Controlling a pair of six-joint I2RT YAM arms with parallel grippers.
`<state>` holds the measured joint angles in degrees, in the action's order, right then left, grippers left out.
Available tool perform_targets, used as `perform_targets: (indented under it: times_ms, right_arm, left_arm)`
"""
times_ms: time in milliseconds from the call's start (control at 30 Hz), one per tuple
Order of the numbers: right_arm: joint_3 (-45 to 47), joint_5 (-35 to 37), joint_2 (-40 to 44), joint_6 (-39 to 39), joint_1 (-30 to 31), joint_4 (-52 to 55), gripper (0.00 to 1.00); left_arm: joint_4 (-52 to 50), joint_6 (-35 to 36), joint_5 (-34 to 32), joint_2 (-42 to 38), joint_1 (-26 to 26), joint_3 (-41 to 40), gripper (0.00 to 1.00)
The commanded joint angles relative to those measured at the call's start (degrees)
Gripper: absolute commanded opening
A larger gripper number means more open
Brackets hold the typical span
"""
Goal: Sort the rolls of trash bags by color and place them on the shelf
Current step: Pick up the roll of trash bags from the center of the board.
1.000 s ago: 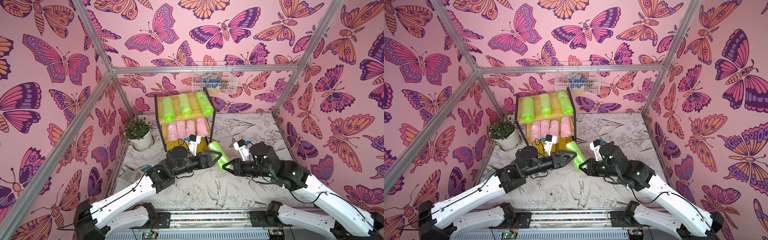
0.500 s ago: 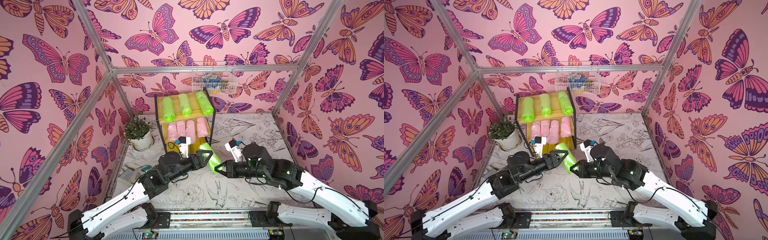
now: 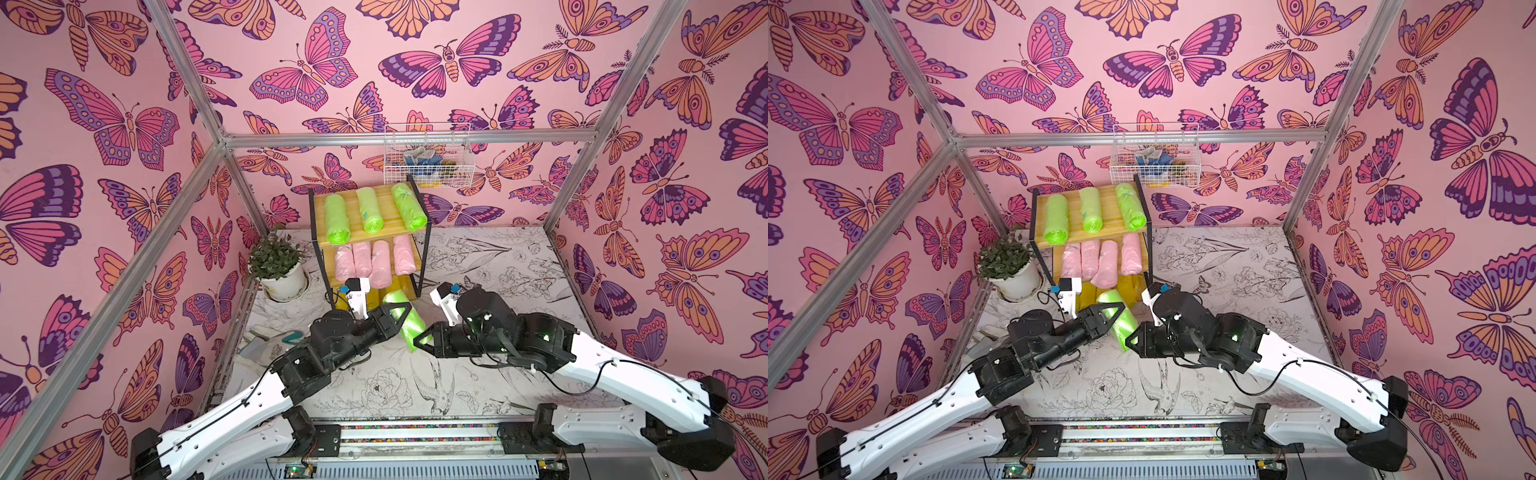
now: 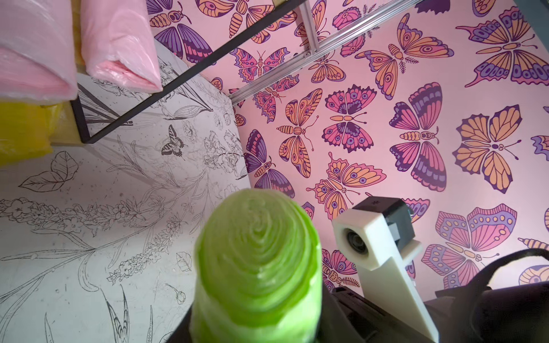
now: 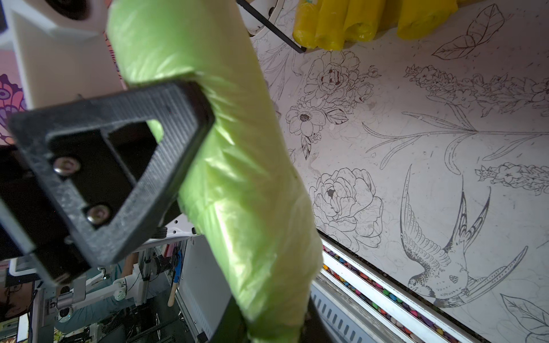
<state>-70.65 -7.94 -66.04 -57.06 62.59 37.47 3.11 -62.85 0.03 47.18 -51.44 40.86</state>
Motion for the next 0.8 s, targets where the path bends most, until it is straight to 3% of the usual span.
perform_targets:
  times_ms: [0, 33, 167, 500, 767]
  right_arm:
    - [-3.51, 2.96, 0.54, 2.1, 0.75, 0.39, 0.54]
    - [-3.69, 3.18, 0.99, 2.79, 0.81, 1.26, 0.61]
    - [-2.57, 4.46, 4.21, 4.99, 0.81, 2.1, 0.72]
    - [9.36, 5.78, 8.59, 3.0, 0.98, -10.75, 0.78]
    - [7.47, 4.18, 3.97, 3.54, 1.17, -10.85, 0.79]
  left_arm:
    - [-2.61, 0.25, 0.93, -0.85, -0.33, -0.53, 0.0]
    - [-3.05, 0.06, 0.93, -1.07, -0.24, -0.59, 0.0]
    - [-3.82, -1.26, 0.76, -1.47, 0.09, -0.57, 0.0]
    - [-5.49, -10.28, 1.62, -0.59, 2.3, -1.55, 0.0]
    - [-6.65, -12.28, 2.34, -0.93, 3.0, -1.83, 0.0]
